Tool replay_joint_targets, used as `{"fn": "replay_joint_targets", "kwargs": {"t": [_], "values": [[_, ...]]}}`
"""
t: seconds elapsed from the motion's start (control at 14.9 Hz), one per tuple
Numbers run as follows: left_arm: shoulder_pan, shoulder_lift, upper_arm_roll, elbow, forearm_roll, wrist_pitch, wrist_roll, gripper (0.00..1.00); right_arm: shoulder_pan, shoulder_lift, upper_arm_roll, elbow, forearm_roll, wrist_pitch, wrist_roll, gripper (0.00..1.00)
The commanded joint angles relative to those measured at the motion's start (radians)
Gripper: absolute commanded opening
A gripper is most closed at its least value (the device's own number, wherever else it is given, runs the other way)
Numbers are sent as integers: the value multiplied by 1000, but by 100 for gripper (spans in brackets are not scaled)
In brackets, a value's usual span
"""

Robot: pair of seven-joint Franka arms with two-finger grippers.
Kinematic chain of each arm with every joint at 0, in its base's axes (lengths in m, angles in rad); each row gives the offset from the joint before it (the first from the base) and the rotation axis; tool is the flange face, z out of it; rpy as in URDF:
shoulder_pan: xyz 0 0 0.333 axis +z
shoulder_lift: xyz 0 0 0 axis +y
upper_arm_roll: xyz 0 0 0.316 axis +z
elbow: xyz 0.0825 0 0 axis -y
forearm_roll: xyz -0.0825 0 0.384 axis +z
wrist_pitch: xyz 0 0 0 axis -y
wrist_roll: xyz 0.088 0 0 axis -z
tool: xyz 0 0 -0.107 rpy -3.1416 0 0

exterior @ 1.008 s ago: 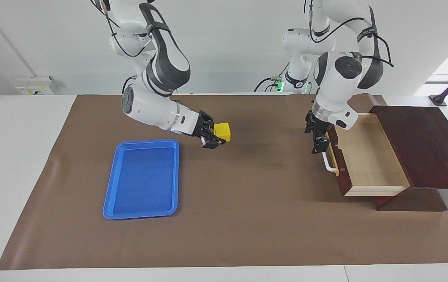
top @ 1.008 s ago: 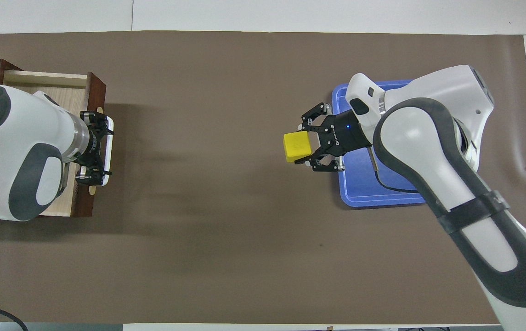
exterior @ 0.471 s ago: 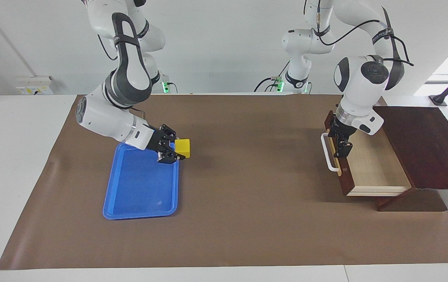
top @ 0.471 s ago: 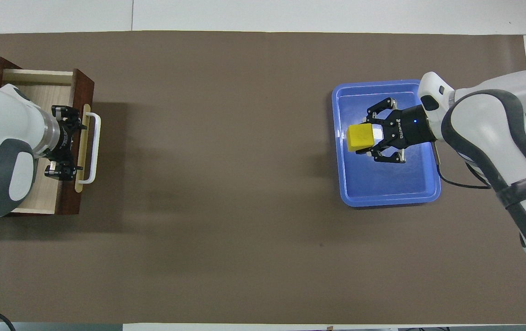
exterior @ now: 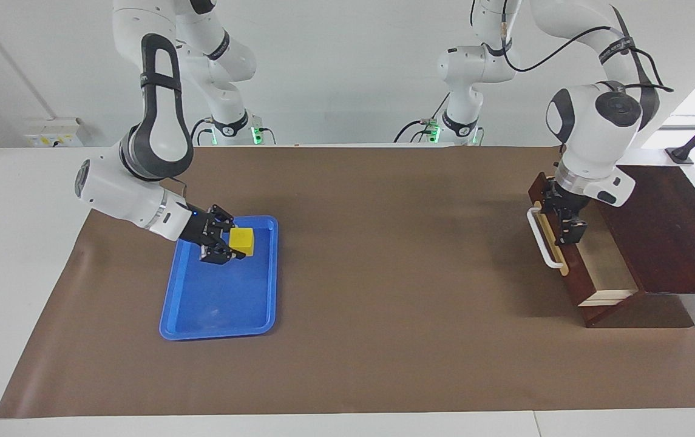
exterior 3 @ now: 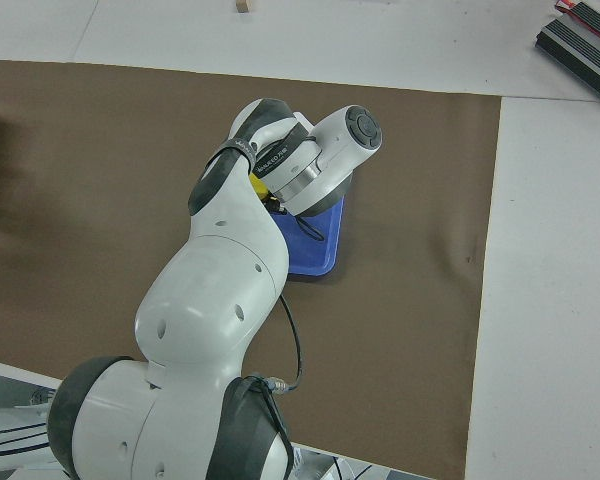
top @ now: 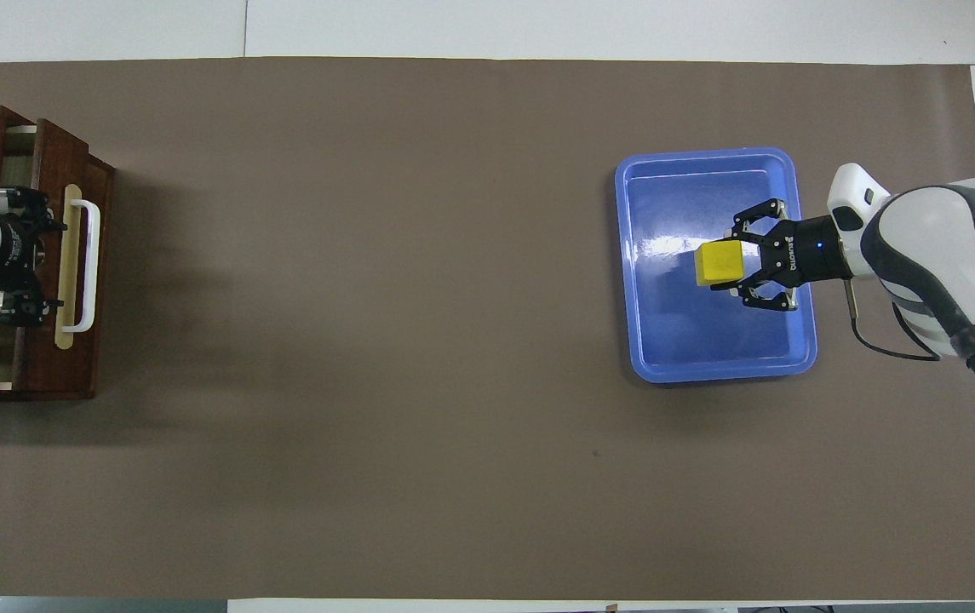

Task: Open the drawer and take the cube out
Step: 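Push the drawer shut with the left gripper while the right gripper lowers the cube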

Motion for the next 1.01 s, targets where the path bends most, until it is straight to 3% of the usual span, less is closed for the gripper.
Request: {"fn": "replay_joint_targets", "kwargs": {"t": [0.0,0.27,0.47,0.81,0.94], "values": [[56,9,-7,8,18,20,86,100,-20,21,18,-11,-4,55,-58,0],[105,9,-7,8,18,37,172,100,0,57,19,7,39,72,-58,0],[87,4,-13,45,18,-11,218,100,23,64,21,10,45,120,-61,0],[2,-28,-28,218,7,-285,581,100,40,100,33,46,94,143,-68,0],[-7,-57,-33,247,-54,-386,844,100,55,113,33,49,132,158,-72,0]]}}
